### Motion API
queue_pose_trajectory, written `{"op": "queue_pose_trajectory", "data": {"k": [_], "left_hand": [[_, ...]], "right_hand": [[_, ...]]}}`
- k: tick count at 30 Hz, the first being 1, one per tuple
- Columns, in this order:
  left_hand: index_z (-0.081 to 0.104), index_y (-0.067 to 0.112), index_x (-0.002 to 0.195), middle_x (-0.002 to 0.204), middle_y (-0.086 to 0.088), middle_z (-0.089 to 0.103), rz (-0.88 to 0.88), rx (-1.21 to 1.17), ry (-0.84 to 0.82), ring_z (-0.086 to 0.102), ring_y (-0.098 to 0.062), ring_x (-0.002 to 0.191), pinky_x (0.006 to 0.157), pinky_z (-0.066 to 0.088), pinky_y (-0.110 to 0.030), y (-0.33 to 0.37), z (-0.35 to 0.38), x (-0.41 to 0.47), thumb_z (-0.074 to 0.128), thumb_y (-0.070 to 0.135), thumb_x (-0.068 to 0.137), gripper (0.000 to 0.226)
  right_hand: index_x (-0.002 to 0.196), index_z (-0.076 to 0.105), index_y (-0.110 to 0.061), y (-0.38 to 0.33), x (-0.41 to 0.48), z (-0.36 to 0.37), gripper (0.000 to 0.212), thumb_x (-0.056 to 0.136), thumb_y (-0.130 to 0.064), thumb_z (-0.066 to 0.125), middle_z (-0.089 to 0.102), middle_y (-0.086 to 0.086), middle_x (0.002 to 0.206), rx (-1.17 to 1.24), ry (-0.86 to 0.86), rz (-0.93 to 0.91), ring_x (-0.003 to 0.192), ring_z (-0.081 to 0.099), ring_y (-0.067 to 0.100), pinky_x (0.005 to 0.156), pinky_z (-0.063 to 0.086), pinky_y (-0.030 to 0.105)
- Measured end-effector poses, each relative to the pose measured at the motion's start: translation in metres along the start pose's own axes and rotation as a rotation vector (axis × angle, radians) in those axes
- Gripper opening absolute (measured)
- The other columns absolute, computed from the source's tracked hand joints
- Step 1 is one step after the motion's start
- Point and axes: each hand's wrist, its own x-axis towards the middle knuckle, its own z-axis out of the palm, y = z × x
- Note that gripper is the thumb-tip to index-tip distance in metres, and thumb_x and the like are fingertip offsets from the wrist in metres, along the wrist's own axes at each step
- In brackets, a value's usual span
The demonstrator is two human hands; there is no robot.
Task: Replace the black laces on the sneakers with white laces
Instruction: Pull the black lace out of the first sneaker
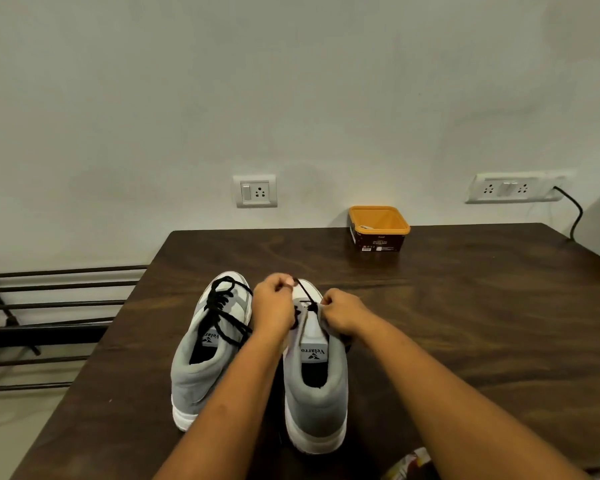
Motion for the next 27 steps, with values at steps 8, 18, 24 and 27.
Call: {"op": "queue_pose_trajectory", "data": {"k": [8,18,24,27], "left_hand": [[0.043,0.018,0.075,0.067,0.0,0.044,-0.171,-0.764,0.059,0.035,-0.01,0.051,0.048,0.035,-0.019,0.036,-0.033,-0.001,0.027,0.005,0.1,0.032],[0.059,0.025,0.115,0.116,-0.006,0.051,0.411,1.152,-0.29,0.057,-0.03,0.104,0.079,0.043,-0.036,-0.015,0.002,-0.011,0.053,0.032,0.091,0.026],[0.07,0.013,0.084,0.096,-0.001,0.046,0.324,0.532,-0.172,0.052,-0.015,0.089,0.076,0.038,-0.022,-0.017,0.004,-0.003,0.052,0.01,0.091,0.02],[0.058,0.017,0.068,0.084,-0.001,0.058,0.068,-0.181,-0.102,0.054,-0.011,0.073,0.069,0.044,-0.022,0.001,-0.001,-0.003,0.042,-0.002,0.093,0.036]], "right_hand": [[0.097,0.045,-0.015,0.001,0.002,0.004,0.006,0.094,-0.013,0.04,0.051,0.014,0.112,0.065,0.008,0.031,0.091,0.044,0.024,0.073,0.038,0.03],[0.1,0.05,-0.017,0.0,0.004,0.006,0.009,0.094,-0.015,0.045,0.055,0.016,0.124,0.062,0.02,0.027,0.091,0.049,0.024,0.072,0.041,0.03],[0.099,0.045,-0.017,0.0,0.004,0.006,0.006,0.093,-0.015,0.045,0.049,0.011,0.105,0.089,0.006,0.035,0.089,0.047,0.024,0.059,0.039,0.029],[0.1,0.043,-0.016,0.002,0.004,0.004,0.006,0.095,-0.013,0.042,0.045,0.011,0.106,0.104,-0.002,0.056,0.092,0.045,0.026,0.072,0.044,0.034]]}}
